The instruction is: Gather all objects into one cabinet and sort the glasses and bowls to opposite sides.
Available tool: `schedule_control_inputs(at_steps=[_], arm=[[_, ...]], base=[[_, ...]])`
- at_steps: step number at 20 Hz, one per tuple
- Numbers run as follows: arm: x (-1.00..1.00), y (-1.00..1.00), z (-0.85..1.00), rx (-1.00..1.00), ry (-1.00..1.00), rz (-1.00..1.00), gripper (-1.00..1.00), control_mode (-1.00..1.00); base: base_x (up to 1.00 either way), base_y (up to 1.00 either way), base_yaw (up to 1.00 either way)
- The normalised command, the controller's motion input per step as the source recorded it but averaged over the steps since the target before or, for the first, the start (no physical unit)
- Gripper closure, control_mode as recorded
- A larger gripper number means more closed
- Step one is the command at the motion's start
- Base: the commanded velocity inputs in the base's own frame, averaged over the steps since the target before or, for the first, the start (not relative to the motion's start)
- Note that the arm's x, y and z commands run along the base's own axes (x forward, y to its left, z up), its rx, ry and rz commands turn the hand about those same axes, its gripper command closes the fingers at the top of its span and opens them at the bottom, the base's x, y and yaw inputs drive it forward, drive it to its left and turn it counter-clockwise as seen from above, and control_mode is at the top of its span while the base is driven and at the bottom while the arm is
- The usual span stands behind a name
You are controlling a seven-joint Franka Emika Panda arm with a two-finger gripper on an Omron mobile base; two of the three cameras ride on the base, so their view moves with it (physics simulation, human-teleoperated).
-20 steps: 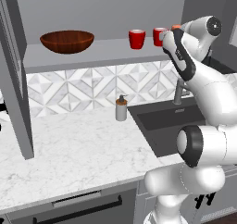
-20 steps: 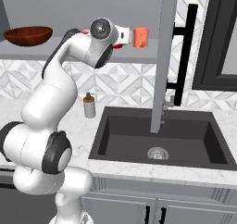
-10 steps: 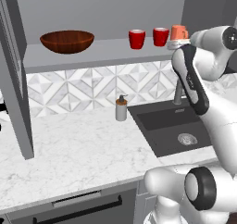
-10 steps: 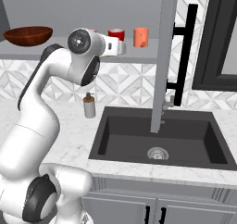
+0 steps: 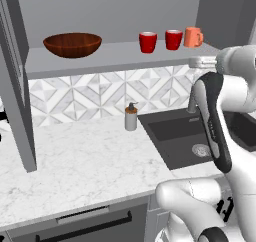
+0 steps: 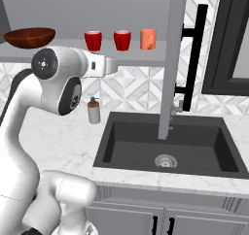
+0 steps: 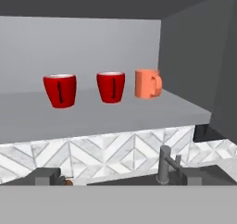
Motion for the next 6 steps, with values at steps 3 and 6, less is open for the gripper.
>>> schedule_control_inputs(at_steps=[3, 6], arm=[[-1.00, 0.19, -0.05, 0.00, 0.00, -0.07, -1.00, -1.00], [-1.00, 0.15, -0.08, 0.00, -0.01, -0.04, -1.00, -1.00]], base=[[0.00, 0.00, 0.00], [0.00, 0.00, 0.00]])
